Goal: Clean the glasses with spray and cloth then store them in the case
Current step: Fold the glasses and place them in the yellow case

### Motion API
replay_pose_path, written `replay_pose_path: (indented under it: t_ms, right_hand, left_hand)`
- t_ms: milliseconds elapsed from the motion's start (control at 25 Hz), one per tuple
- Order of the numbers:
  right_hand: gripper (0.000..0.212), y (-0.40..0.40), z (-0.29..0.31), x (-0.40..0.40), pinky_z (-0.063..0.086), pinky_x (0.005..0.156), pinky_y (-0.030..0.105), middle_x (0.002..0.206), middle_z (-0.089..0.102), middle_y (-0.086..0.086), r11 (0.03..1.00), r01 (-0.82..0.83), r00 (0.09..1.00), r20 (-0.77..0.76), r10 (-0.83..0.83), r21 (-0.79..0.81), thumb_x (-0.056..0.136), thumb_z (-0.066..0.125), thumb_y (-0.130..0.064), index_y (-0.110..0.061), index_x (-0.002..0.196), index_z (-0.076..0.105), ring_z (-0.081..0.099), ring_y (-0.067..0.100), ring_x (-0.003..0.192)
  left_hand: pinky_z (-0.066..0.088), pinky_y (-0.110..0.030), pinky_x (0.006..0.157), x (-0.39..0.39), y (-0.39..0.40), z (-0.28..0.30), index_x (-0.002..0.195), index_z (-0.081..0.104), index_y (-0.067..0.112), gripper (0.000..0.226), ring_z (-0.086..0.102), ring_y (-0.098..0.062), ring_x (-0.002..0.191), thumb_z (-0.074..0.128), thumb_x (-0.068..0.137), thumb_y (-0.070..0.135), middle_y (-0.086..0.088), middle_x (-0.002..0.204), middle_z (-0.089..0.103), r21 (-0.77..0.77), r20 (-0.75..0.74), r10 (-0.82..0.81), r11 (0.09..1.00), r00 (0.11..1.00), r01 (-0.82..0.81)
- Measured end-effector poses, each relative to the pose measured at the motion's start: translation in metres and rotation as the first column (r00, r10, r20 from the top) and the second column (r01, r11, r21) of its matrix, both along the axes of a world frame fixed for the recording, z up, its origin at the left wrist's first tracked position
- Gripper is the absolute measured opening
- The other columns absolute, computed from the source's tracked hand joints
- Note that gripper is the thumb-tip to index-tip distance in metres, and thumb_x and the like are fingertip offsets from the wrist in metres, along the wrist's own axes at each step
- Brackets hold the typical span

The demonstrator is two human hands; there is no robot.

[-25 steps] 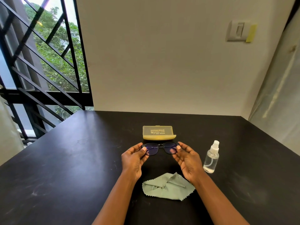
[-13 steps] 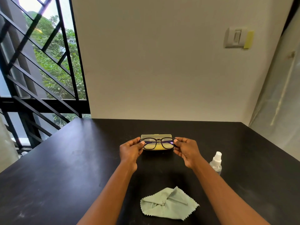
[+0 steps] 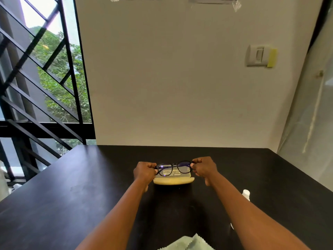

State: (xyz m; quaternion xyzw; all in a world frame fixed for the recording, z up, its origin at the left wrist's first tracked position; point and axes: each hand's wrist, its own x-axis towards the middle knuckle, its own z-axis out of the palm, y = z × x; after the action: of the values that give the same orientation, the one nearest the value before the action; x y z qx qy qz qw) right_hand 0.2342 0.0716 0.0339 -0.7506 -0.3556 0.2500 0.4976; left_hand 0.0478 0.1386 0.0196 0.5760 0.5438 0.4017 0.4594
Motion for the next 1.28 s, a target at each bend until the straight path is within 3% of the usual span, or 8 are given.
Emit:
replay_pose_path:
  t_ms: [200,320,520,760,1000,1280]
  right_hand:
    - [0.029,-0.001,-0.008,-0.003,0.048,0.073,0.025,0.108,0.066,0.016,0.997,-0.003,0.995,0.104,0.011,-0.076,0.085,0.064,-0.005,-0.006,0.114,0.064,0.056,0.018,0.085]
    - [0.025,-0.006,-0.014,-0.008,0.048,0.071,0.024,0.105,0.065,0.014,0.994,0.003,0.991,0.131,0.012,-0.111,0.085,0.062,-0.004,-0.006,0.11,0.066,0.057,0.018,0.085]
    - [0.023,-0.009,-0.026,-0.016,0.048,0.071,0.025,0.108,0.066,0.012,0.985,0.028,0.983,0.181,0.004,-0.169,0.085,0.064,-0.008,-0.007,0.108,0.068,0.061,0.021,0.097]
    - [0.022,-0.01,-0.029,-0.018,0.05,0.076,0.026,0.109,0.065,0.011,0.981,0.043,0.978,0.21,-0.003,-0.188,0.086,0.062,-0.007,-0.006,0.108,0.066,0.059,0.018,0.094]
    - [0.024,-0.008,-0.03,-0.02,0.052,0.084,0.029,0.112,0.064,0.013,0.972,0.043,0.949,0.315,0.033,-0.23,0.085,0.063,-0.005,-0.004,0.109,0.066,0.061,0.022,0.1]
    - [0.026,-0.012,-0.026,-0.022,0.05,0.083,0.027,0.116,0.064,0.014,0.962,0.003,0.882,0.454,0.127,-0.275,0.087,0.055,0.002,-0.004,0.109,0.066,0.06,0.023,0.101]
  left_hand:
    - [0.057,-0.035,0.077,0.001,0.002,-0.005,0.092,0.069,0.008,0.017,0.064,-0.022,0.087,0.062,0.082,-0.003,-0.011,0.093,0.067,-0.004,-0.129,-0.032,0.999,0.991,0.032]
    - [0.056,-0.03,0.072,0.001,0.002,-0.006,0.096,0.068,0.005,0.016,0.063,-0.018,0.08,0.063,0.081,-0.001,-0.011,0.092,0.065,-0.016,-0.154,-0.052,0.999,0.987,0.05]
    - [0.057,-0.032,0.076,0.0,-0.002,-0.021,0.097,0.069,0.004,0.018,0.064,-0.019,0.084,0.065,0.08,-0.001,-0.011,0.094,0.067,-0.054,-0.155,-0.002,0.999,0.988,-0.007]
    - [0.056,-0.038,0.084,-0.002,0.0,-0.031,0.101,0.068,0.007,0.022,0.064,-0.022,0.093,0.066,0.08,0.0,-0.01,0.101,0.067,-0.071,-0.121,-0.008,0.997,0.993,-0.001]
    - [0.052,-0.022,0.061,-0.005,-0.002,-0.031,0.098,0.067,0.009,0.02,0.064,-0.018,0.089,0.063,0.082,-0.002,-0.009,0.102,0.065,-0.125,-0.063,-0.034,0.992,0.997,0.026]
    - [0.055,-0.031,0.072,-0.004,0.003,-0.034,0.081,0.06,0.011,0.013,0.063,-0.021,0.083,0.067,0.079,0.0,-0.011,0.091,0.064,-0.105,-0.09,0.019,0.994,0.996,-0.028]
